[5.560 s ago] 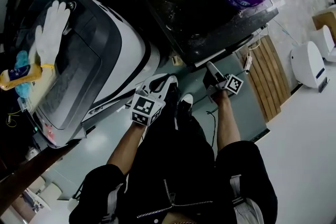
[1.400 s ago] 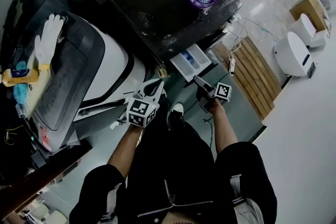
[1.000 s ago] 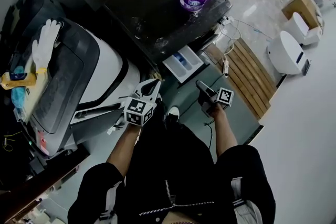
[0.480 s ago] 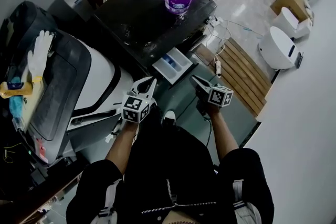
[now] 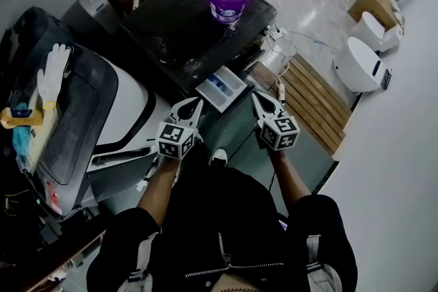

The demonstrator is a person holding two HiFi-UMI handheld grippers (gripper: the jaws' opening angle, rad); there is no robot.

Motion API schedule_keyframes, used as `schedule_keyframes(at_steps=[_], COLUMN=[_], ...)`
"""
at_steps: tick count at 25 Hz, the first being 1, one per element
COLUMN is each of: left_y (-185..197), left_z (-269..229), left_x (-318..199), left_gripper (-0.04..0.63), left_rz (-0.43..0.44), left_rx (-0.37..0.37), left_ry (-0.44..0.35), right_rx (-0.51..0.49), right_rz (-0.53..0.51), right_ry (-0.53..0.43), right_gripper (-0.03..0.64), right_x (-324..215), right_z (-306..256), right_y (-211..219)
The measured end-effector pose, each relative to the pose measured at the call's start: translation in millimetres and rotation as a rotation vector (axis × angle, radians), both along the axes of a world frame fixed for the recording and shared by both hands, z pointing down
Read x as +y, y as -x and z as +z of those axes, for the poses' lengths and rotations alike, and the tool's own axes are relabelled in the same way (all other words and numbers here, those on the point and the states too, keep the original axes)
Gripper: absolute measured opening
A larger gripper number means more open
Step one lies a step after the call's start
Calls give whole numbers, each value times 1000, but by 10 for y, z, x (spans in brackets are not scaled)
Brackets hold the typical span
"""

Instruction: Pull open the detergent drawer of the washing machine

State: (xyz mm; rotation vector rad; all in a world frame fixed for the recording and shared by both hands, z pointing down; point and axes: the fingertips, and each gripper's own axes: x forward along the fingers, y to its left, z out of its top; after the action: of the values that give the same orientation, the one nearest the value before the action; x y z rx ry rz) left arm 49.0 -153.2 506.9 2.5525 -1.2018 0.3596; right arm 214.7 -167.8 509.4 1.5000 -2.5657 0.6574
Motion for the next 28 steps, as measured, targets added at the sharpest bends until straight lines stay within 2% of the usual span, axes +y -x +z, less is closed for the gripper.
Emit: schedule_keyframes(at_steps=[3,8,16,21,28], left_y=[-7,17,25,24,8], left_z=[-59,-183,-329,-311,-303], left_x=[-28,-58,-75,-60,-54], left_gripper=[21,21,21,21,21], left_rz=[-4,1,1,5,4], left_rx=[5,-20,-19,-20,-14], left_ry=[-10,-47,-85,-85,-82], right_rx=[73,128,154,156,143], right_rz=[-11,-15,-19,-18,-11], right_ry=[-64,-134,-196,-207,-169], right_gripper=[6,10,5,5,5], right_x=[42,86,158,191,198], right_z=[-168,-419,-632,-651,-544], right_y=[9,57,114,147,126])
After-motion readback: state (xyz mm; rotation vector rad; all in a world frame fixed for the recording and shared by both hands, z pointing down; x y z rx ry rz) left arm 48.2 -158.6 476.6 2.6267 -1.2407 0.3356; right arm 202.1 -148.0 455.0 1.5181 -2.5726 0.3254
